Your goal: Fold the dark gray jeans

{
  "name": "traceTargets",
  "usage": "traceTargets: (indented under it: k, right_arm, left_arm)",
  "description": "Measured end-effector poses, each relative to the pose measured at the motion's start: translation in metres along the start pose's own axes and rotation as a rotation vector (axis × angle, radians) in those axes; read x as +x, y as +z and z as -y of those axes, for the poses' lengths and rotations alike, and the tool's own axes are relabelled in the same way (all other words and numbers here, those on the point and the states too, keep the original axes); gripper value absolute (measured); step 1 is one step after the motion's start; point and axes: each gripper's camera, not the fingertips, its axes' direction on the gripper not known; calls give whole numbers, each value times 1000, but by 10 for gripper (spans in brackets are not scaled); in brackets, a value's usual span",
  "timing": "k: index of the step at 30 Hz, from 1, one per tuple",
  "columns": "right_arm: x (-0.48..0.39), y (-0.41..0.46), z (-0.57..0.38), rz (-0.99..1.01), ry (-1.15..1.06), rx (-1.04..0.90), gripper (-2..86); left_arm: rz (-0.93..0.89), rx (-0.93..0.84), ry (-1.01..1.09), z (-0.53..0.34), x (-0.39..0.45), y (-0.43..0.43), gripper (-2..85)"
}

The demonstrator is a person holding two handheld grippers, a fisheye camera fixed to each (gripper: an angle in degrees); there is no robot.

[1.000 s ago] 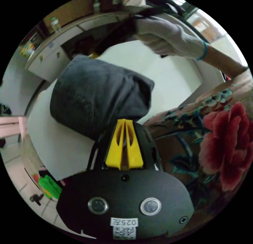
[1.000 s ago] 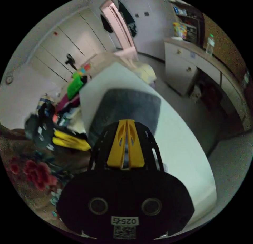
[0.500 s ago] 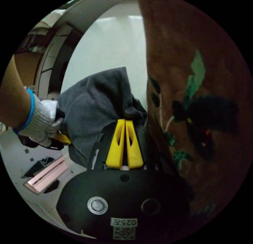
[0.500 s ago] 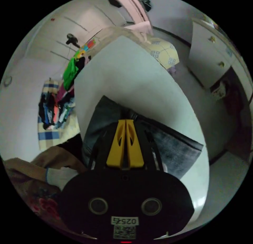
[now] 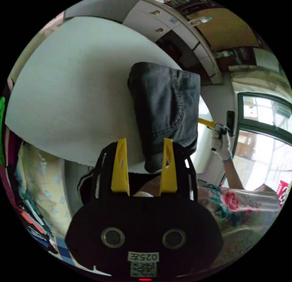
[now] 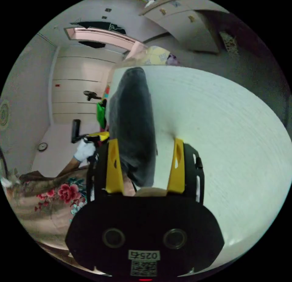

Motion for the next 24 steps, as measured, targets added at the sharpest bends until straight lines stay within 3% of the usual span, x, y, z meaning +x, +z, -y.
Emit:
traceTargets:
  k: [3, 7, 9, 17, 24]
  right_arm:
    - [8, 21, 11, 77, -15, -4, 191]
    - [-28, 65, 22, -235, -142, 10, 154]
    - [-29, 74, 28, -272, -145, 13, 147]
    - [6, 100, 72, -159, -119, -91, 103]
    - [28, 155, 100, -40, 1, -214, 82]
  left_arm:
    - [-226, -80, -62, 19, -10, 31, 149]
    - [-118, -125, -42, 26, 5, 22, 148]
    - [-133, -100, -50, 21, 3, 15, 147]
    - [-167, -59, -33, 10, 1, -12, 128]
    - [-344, -67, -11, -15, -38, -35, 95]
